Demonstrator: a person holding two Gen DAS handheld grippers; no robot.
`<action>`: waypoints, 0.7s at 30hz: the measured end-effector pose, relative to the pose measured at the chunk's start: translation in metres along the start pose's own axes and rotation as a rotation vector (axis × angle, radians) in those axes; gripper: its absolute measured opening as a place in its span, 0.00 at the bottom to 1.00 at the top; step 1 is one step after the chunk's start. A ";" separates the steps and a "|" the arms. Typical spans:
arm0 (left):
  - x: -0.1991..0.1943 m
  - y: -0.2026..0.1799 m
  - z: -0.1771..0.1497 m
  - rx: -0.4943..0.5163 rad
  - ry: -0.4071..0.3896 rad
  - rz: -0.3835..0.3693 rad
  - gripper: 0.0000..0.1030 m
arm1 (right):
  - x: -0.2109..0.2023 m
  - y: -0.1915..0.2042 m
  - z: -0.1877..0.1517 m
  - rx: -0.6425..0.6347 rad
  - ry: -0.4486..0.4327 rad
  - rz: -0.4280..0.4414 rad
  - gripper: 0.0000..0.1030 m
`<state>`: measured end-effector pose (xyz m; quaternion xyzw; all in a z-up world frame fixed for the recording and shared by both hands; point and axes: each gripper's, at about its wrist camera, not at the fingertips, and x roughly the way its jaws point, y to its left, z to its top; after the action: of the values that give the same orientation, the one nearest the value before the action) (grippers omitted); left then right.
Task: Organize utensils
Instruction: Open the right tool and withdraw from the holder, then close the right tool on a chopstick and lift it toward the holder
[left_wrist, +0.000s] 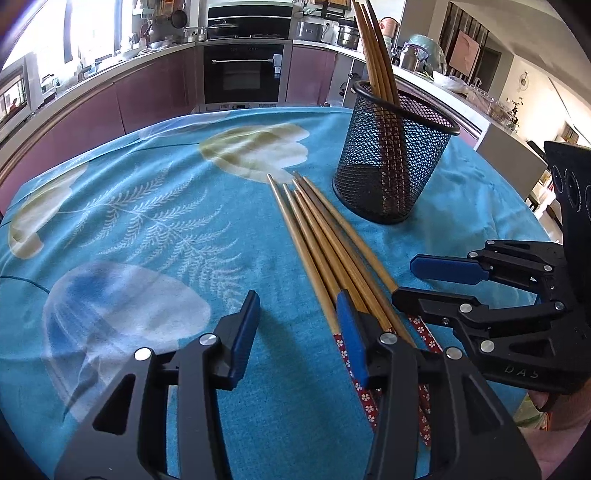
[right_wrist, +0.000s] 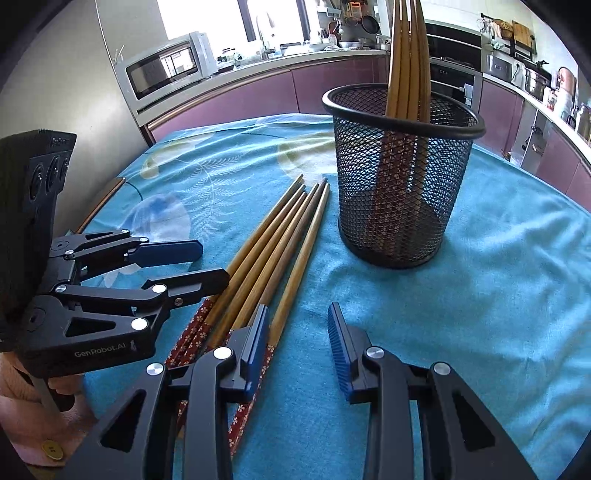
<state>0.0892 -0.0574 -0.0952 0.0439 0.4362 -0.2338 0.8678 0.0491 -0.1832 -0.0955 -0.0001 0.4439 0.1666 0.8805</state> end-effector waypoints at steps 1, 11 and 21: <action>0.000 0.000 0.001 -0.003 0.002 0.000 0.40 | 0.000 0.001 0.000 -0.004 -0.001 -0.005 0.30; 0.000 0.003 0.000 -0.020 0.005 0.010 0.35 | 0.002 -0.003 0.001 -0.004 -0.002 -0.008 0.26; 0.001 0.004 0.002 -0.022 0.011 0.050 0.32 | 0.004 -0.005 0.005 -0.012 -0.001 -0.028 0.22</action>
<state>0.0929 -0.0547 -0.0948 0.0467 0.4423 -0.2072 0.8713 0.0563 -0.1864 -0.0963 -0.0114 0.4423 0.1572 0.8829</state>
